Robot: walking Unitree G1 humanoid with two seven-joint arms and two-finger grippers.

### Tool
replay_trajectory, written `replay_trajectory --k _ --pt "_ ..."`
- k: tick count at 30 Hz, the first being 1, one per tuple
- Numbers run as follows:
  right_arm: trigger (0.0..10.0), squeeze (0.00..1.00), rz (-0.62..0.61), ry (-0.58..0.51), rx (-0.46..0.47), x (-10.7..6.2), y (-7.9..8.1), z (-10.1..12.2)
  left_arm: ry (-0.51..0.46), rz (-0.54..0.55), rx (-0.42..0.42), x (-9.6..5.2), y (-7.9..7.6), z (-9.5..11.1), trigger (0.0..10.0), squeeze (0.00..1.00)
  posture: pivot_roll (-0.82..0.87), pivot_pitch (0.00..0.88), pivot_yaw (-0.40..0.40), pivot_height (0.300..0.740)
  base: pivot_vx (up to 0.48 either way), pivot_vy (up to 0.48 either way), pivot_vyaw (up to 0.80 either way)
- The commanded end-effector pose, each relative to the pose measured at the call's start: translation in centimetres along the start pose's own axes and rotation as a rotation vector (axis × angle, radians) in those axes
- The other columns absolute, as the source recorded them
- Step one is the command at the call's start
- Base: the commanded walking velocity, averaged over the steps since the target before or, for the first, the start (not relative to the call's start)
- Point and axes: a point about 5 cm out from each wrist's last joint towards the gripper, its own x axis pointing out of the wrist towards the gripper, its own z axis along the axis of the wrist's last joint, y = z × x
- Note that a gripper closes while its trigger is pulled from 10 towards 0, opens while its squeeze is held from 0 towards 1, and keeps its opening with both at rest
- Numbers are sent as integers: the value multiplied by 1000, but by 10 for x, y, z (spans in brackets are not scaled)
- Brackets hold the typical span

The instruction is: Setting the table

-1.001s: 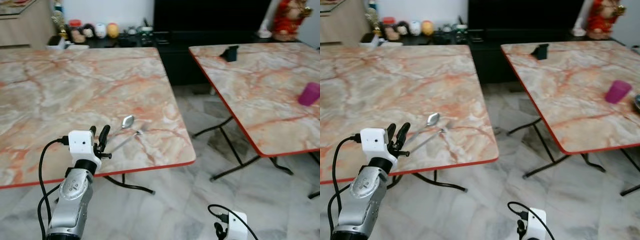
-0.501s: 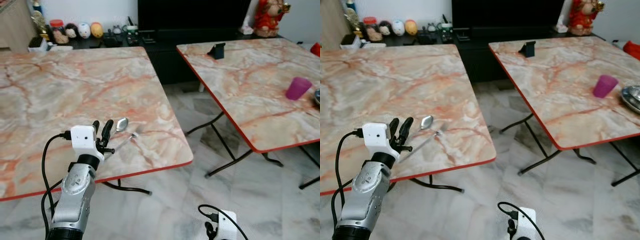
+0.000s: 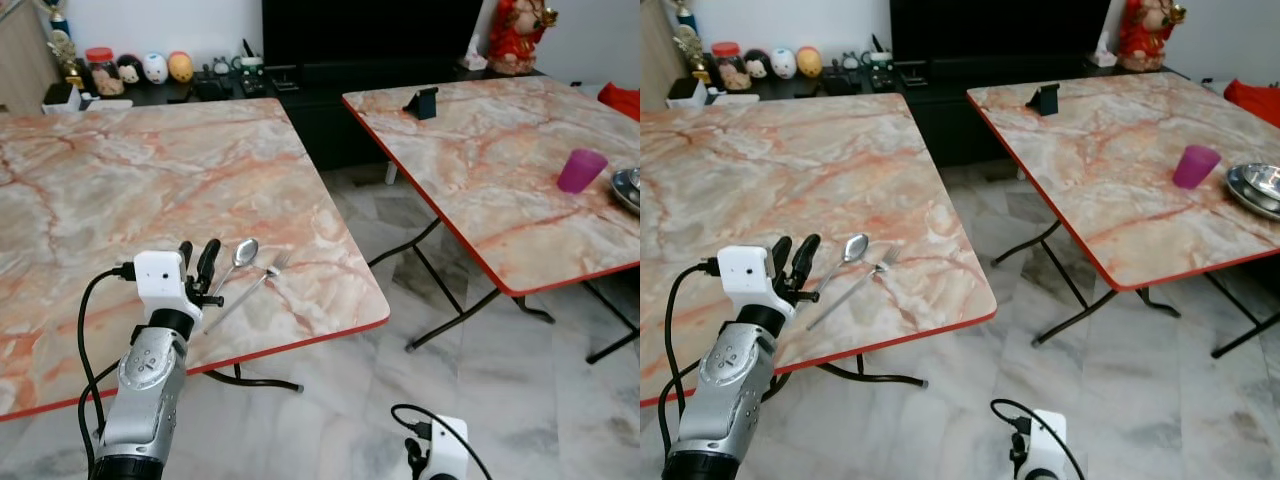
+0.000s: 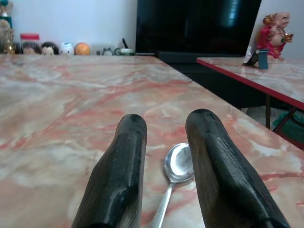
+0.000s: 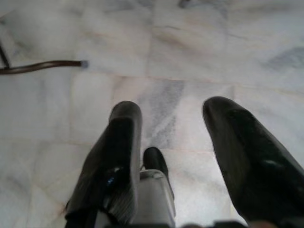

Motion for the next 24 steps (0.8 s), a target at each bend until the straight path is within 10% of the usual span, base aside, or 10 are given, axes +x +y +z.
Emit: replay_trajectory --k 1,24 --pt "10000 0 -4 -5 0 0 -2 1 9 -6 8 0 1 -2 10000 0 52 0 -29 740 0 0 0" --pt "10000 0 -23 16 27 -1 -28 -3 -15 -4 13 2 2 2 10000 0 61 0 -29 740 0 290 -251"
